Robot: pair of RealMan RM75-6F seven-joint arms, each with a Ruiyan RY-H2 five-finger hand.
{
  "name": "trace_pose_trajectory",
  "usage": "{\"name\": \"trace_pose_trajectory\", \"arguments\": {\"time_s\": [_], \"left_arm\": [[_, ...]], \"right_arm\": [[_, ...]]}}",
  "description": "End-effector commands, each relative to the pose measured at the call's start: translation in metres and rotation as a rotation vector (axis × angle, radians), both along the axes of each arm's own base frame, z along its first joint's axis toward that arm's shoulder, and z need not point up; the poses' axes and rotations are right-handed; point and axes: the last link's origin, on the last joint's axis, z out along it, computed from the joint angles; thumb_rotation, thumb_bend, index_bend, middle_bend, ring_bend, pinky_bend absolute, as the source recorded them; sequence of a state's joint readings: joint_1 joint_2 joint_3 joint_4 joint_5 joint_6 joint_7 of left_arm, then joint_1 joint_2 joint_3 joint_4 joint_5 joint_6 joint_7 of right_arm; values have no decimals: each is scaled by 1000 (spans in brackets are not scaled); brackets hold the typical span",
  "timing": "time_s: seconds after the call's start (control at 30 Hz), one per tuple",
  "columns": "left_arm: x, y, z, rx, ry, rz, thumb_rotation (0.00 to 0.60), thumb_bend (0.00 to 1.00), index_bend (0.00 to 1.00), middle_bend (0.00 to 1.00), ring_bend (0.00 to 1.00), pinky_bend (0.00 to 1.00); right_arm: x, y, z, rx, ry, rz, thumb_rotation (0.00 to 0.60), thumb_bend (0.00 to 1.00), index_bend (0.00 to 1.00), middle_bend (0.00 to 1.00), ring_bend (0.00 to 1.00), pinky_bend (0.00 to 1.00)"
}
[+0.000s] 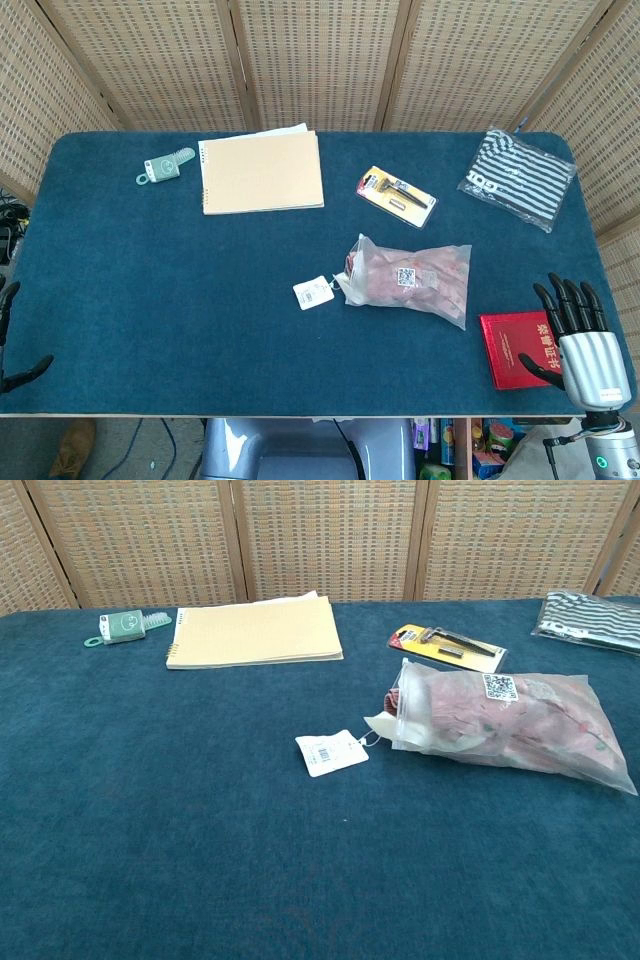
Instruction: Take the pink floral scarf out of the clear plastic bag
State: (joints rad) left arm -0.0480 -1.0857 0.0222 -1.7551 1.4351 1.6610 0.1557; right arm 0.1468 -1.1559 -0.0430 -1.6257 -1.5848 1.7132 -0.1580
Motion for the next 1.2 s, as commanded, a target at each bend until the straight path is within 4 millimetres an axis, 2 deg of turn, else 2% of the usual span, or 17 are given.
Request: {"name": "trace_pose_trajectory", "arguments": {"time_s": [0.03, 0.2, 0.3, 0.5, 0.6, 0.73, 0.97, 1.2], "left_arm": [[-4, 2, 1, 5, 4, -7, 600, 157, 0, 0, 0, 0], [-8, 2, 3, 8, 7, 0, 600, 156, 0, 0, 0, 0], [-10, 3, 4, 10, 7, 5, 600, 156, 0, 0, 0, 0], [-13, 9, 4, -5, -1, 8, 600, 156, 0, 0, 0, 0], [-14, 11, 3, -5, 1, 18, 600, 156, 0, 0, 0, 0], [-16, 14, 3, -4, 2, 36, 600, 155, 0, 0, 0, 0], [-23, 21, 5, 5, -4, 68, 600, 155, 0, 0, 0, 0], [-28, 27, 4, -11, -5, 94, 600, 156, 0, 0, 0, 0]], "right_arm": [[-2, -1, 0, 3, 0, -15, 600, 0, 0, 0, 0, 0], [-4, -4, -3, 25, -13, -28, 600, 0, 0, 0, 0, 0], [2, -16, -11, 91, -57, -18, 600, 0, 0, 0, 0, 0], [21, -83, -37, 282, -110, -15, 600, 0, 0, 0, 0, 0], [31, -109, -52, 353, -141, -46, 600, 0, 0, 0, 0, 0], [41, -130, -76, 406, -176, -96, 600, 0, 0, 0, 0, 0], [48, -143, -119, 450, -133, -141, 600, 0, 0, 0, 0, 0], [55, -160, -146, 504, -132, -188, 600, 0, 0, 0, 0, 0]]}}
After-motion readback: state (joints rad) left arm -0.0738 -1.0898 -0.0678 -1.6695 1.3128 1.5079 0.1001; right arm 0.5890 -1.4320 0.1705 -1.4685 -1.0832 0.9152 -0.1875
